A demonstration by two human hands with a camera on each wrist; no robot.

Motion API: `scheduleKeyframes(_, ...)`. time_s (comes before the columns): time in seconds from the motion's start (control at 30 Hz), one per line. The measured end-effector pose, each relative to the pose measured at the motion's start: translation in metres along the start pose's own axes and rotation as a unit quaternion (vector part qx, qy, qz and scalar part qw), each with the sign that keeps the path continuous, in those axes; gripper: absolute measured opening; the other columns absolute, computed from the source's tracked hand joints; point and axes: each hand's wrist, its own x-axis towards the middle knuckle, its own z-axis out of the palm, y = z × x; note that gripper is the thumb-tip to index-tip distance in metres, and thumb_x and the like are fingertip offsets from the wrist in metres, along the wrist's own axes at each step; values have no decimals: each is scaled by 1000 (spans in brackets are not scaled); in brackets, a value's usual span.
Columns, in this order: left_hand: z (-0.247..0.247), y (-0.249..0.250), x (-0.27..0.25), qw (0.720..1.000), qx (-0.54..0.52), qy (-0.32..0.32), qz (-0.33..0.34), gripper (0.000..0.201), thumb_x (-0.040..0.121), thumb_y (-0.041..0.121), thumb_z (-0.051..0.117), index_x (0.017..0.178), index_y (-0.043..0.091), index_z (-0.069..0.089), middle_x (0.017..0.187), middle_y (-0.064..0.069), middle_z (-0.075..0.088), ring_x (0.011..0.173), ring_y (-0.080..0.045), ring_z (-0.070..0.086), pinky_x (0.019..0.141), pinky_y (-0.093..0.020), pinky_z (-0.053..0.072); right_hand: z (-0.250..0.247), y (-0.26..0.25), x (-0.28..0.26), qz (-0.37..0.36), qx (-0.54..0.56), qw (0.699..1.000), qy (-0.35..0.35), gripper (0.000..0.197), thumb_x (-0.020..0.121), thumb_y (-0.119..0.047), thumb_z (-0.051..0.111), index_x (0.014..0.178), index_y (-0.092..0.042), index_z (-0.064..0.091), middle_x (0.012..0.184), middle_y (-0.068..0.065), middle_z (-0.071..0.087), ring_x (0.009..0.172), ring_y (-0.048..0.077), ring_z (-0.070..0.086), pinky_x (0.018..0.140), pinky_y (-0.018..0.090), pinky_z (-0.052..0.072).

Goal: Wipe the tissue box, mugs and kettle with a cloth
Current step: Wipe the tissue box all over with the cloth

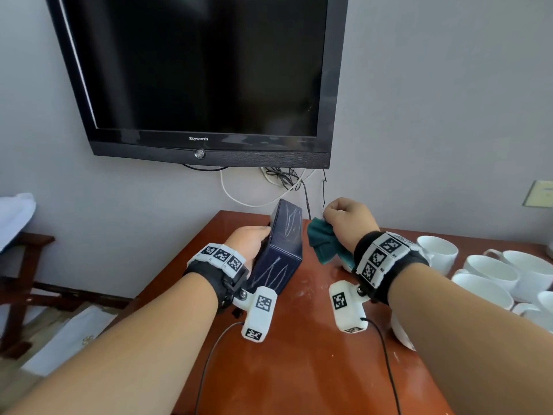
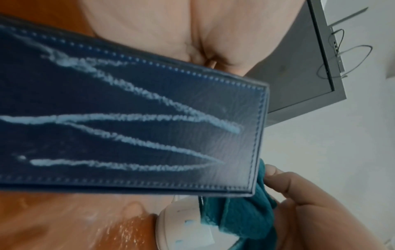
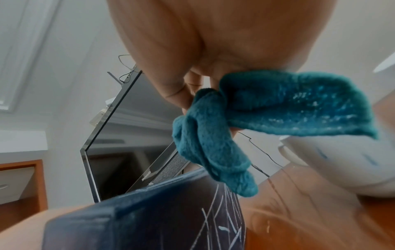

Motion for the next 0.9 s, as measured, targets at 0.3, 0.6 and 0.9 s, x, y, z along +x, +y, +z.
scheduleKeyframes(0.3, -4, -29, -1, 997, -69, 17, 6, 33, 108, 23, 54, 126, 2, 71, 115, -16, 77, 111, -35, 72, 105, -51, 53, 14, 8, 1, 41, 57, 997, 37, 9, 90, -12, 65, 83, -18, 62, 77, 2, 63, 73, 23, 59, 72, 37, 50)
scheduleKeyframes(0.6, -12, -32, -3, 998, -55, -16, 9, 30, 110, 19, 50, 122, 1, 71, 111, -19, 75, 83, -28, 72, 90, -39, 53, 22, 16, -10, 59, 135, 987, 56, 5, 91, -10, 66, 89, -13, 68, 76, 1, 63, 70, 19, 58, 70, 31, 50)
scheduleKeyframes(0.9, -29, 11, -15, 944, 296, 33, 141, 36, 107, 42, 50, 128, 19, 68, 126, 5, 66, 119, -19, 61, 109, -34, 43, 17, -4, -15, 79, 294, 952, -1, 9, 67, -18, 70, 73, -18, 64, 69, 0, 64, 75, 23, 62, 77, 40, 52)
